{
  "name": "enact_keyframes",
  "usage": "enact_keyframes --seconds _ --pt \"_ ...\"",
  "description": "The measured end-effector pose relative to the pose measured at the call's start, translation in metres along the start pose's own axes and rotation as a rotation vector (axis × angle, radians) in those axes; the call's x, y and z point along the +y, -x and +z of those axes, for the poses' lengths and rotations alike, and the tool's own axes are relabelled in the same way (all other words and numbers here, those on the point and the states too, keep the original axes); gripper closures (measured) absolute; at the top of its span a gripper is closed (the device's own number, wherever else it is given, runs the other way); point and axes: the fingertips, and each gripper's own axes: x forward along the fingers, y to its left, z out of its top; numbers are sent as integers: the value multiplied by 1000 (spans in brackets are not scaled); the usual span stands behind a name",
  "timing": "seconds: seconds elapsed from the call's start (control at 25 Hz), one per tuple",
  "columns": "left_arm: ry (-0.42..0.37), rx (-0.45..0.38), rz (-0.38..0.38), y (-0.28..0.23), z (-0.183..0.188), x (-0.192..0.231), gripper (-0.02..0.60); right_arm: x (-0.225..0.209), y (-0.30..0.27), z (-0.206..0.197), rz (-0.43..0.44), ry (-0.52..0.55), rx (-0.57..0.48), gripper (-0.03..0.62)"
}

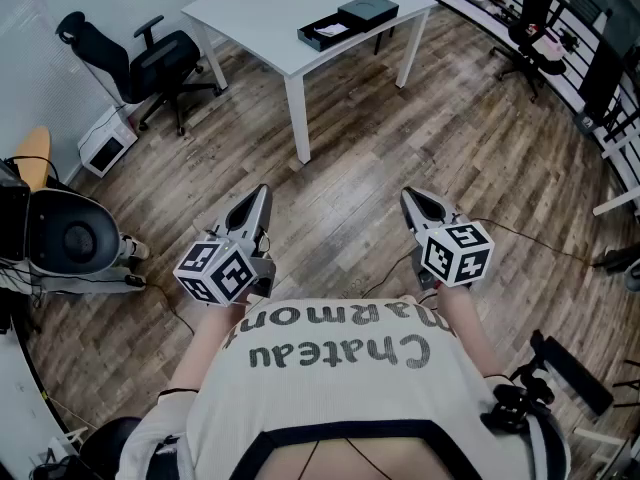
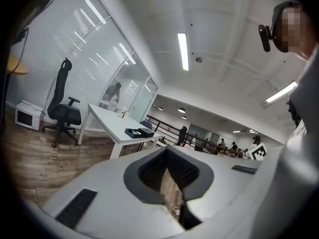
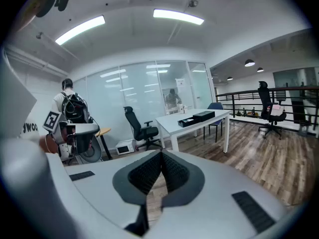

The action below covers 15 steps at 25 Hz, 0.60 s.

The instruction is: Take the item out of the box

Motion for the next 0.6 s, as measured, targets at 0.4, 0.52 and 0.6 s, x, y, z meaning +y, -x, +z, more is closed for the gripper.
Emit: enact_keyframes --seconds 0.4,0.52,0.6 --pt "5 -5 1 1 6 12 588 9 -10 3 3 10 10 592" --pt "6 -3 1 0 6 14 588 8 -12 4 -4 10 10 593" --pt "8 -1 -6 0 7 15 588 7 -13 7 -6 -12 5 592"
